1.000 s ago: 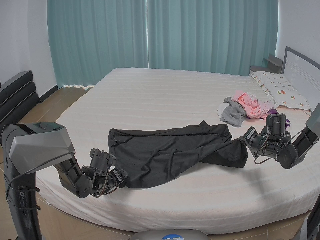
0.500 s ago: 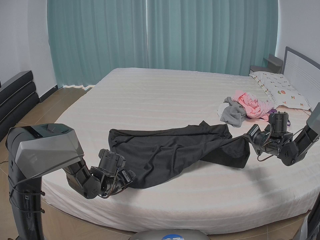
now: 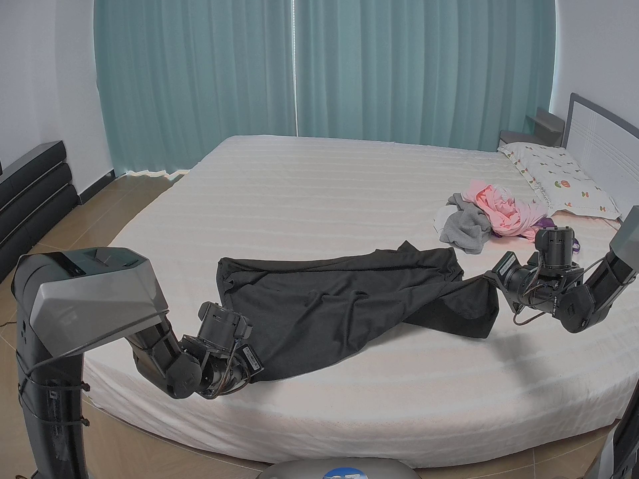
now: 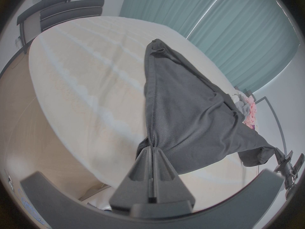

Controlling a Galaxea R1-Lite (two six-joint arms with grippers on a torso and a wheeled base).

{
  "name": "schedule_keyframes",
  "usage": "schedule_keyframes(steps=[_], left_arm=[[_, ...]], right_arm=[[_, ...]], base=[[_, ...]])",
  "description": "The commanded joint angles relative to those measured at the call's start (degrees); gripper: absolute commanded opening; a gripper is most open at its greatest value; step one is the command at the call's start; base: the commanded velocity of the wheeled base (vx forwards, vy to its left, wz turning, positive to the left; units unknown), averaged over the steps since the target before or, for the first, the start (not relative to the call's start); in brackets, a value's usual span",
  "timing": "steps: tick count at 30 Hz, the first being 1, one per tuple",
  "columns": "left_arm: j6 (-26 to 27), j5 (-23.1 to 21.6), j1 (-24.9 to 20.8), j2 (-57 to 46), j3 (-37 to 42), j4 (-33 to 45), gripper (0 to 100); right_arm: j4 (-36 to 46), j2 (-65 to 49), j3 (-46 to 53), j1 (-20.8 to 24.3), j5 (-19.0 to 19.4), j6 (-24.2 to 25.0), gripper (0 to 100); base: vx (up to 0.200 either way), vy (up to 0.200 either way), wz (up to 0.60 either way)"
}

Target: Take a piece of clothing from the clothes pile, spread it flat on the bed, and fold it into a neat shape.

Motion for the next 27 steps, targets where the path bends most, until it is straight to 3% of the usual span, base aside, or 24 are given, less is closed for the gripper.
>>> schedule_keyframes(steps=[1,13,20,27], left_arm=[[0.1,0.0,1.9,-4.3,1.9,2.0,0],[3.3,-0.3,10.2,-15.6,3.5,13.1,0],[7.4,-0.4,13.3,-19.0,4.3,14.8,0],[9.8,-0.6,15.2,-20.9,4.4,17.2,0]], right_arm=[[0.1,-0.1,0.5,0.1,0.0,0.0,0],[0.1,-1.3,4.0,0.2,0.5,-1.3,0],[0.0,-4.7,12.7,0.3,5.7,-7.2,0],[0.1,-6.6,18.4,1.0,8.5,-11.2,0]], base=[[0.000,0.000,0.00],[0.000,0.000,0.00],[0.000,0.000,0.00],[0.000,0.000,0.00]])
